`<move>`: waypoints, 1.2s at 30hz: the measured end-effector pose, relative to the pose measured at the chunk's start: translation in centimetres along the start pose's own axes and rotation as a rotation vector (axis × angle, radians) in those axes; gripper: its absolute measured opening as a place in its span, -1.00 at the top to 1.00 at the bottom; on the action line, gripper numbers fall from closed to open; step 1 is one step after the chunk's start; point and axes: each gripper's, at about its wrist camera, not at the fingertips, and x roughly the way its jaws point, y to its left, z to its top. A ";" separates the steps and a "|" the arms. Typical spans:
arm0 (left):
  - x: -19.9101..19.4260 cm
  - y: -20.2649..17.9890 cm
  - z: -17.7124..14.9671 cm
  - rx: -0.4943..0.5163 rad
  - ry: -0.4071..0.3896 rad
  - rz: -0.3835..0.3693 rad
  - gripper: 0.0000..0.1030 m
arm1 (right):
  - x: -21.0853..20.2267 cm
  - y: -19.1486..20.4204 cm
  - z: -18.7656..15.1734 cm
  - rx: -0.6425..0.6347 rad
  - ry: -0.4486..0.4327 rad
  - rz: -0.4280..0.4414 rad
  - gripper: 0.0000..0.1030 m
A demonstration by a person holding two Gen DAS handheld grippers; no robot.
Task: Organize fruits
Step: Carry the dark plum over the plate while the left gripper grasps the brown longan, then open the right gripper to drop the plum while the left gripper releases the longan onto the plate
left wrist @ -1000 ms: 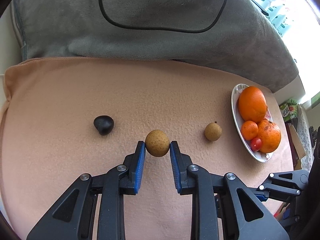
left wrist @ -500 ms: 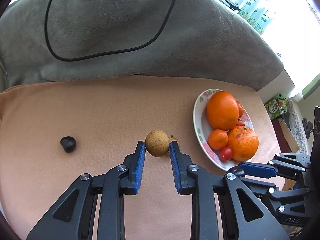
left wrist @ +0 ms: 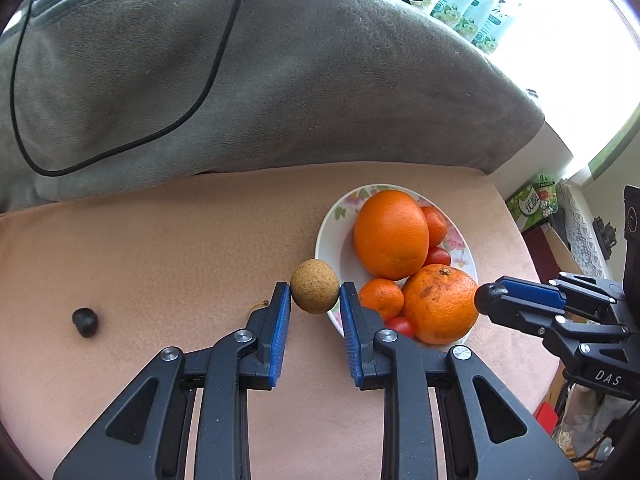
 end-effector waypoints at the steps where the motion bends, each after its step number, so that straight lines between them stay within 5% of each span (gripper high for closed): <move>1: 0.1 -0.2 0.1 0.003 0.000 -0.001 0.54 | 0.1 -0.3 0.3 0.007 -0.003 -0.006 0.51; 16: 1.2 -2.1 1.0 0.031 0.019 -0.018 0.54 | -0.5 -4.8 0.9 0.074 -0.011 -0.065 0.51; 36: 1.4 -2.2 1.4 0.031 0.028 -0.034 0.54 | -0.1 -6.0 1.4 0.102 -0.002 -0.069 0.50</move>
